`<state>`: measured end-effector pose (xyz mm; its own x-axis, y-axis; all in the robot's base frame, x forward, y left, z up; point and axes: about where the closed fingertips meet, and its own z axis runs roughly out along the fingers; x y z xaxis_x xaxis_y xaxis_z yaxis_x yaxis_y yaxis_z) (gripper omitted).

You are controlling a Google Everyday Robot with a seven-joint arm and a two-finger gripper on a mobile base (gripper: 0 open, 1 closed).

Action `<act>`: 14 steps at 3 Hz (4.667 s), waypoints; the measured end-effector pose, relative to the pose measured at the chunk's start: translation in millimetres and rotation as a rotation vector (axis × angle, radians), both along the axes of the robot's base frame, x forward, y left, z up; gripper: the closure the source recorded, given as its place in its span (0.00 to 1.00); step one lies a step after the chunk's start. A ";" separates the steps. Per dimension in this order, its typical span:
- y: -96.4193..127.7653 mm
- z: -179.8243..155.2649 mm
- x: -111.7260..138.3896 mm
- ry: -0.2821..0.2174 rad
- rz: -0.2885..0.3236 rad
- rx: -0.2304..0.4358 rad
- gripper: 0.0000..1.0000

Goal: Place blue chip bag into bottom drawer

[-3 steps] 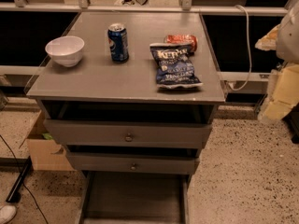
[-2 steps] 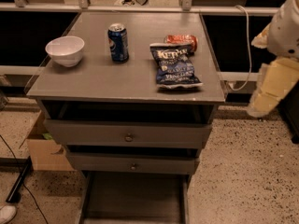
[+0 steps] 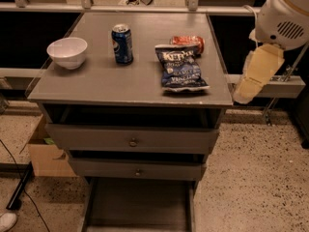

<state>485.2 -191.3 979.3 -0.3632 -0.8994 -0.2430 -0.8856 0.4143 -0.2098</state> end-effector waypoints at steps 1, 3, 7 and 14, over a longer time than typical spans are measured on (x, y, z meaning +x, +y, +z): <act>3.3 -7.3 12.6 0.023 -0.031 -0.010 0.00; -1.5 -30.7 46.1 0.056 -0.185 -0.090 0.00; 26.1 -65.4 97.4 0.133 -0.373 -0.141 0.00; 69.9 -121.9 171.3 0.181 -0.375 -0.156 0.00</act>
Offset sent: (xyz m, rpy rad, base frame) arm 0.0387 -0.0024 -0.0322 -0.1082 0.1255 -0.1798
